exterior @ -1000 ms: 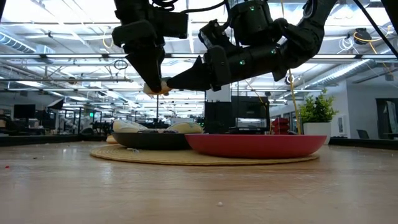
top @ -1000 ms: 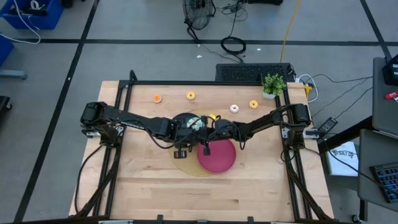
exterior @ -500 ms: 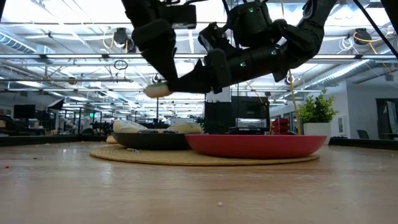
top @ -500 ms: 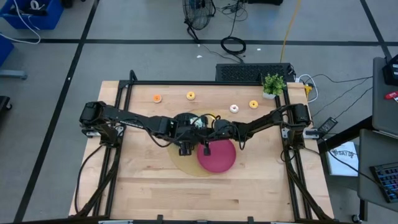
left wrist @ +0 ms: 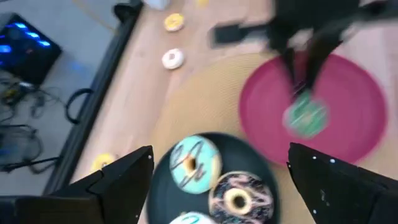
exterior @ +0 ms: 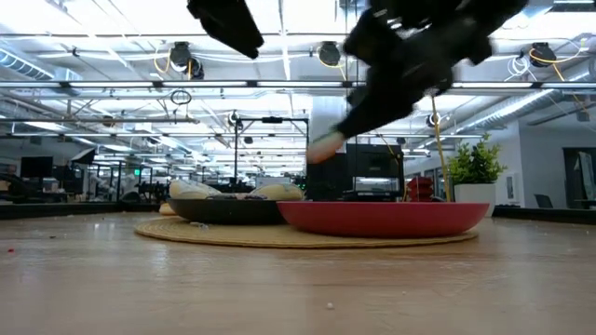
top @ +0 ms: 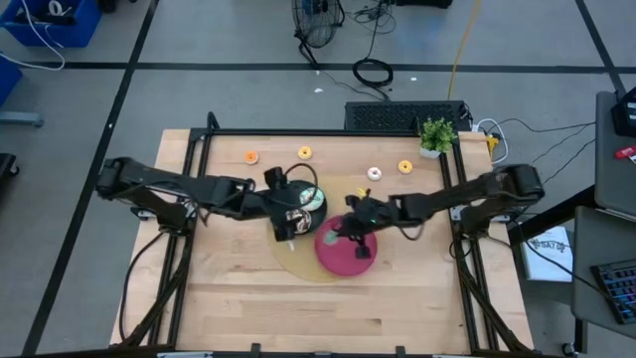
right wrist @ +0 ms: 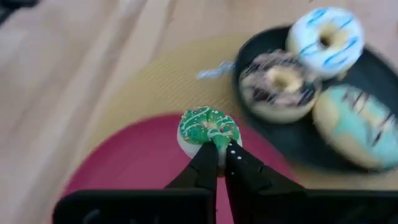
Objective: Pick & Place donuts
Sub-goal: Put the small green donut on the pink plate
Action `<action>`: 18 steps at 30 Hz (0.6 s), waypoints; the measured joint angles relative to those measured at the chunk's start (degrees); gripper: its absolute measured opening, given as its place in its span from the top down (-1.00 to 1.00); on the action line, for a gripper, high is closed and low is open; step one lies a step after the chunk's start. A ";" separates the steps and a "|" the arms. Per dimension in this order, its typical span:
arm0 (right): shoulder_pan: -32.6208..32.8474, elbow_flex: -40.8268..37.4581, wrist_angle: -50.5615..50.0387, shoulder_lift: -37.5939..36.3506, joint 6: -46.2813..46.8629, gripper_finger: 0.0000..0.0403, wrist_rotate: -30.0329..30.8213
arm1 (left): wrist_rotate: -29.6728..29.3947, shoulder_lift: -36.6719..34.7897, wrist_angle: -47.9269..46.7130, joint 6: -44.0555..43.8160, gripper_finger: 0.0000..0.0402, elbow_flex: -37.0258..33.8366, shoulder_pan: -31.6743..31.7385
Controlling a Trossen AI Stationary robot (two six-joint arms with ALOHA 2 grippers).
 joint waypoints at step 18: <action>11.58 -27.42 22.76 -13.37 10.72 0.97 2.92 | -5.09 -5.12 16.30 3.10 -0.83 -13.08 0.87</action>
